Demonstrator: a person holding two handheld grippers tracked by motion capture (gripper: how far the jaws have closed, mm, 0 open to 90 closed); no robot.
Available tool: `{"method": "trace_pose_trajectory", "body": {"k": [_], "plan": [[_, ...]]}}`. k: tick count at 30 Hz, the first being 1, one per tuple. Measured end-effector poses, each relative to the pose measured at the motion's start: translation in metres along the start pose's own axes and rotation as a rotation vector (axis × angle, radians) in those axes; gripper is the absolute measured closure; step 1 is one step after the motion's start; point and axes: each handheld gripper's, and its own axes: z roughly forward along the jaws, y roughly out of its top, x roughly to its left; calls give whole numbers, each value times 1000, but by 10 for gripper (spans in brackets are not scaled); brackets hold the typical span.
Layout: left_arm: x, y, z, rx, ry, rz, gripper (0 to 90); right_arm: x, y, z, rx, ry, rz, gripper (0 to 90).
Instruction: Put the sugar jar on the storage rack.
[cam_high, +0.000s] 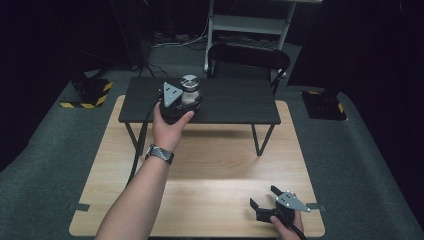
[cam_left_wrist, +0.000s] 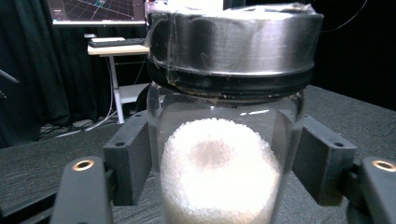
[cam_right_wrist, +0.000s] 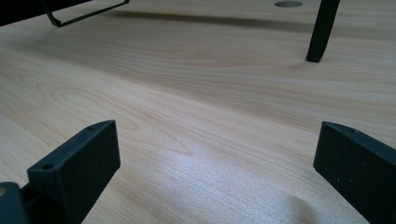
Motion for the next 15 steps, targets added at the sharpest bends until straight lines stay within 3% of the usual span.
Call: {"method": "trace_pose_trajectory", "body": {"k": [6,9,12,15], "plan": [[-3,-2,-7,-11,-8,-26,18,1,0,0,-1,-2,3,0],[0,-6,-15,-28,-28,-33,5,1,0,0,-2,-2,3,0],[1,-10,-26,-39,-39,-4,4,1,0,0,0,-3,2,0],[4,-17,-39,-53,-62,-5,5,1,0,0,1,-4,0,0]]}}
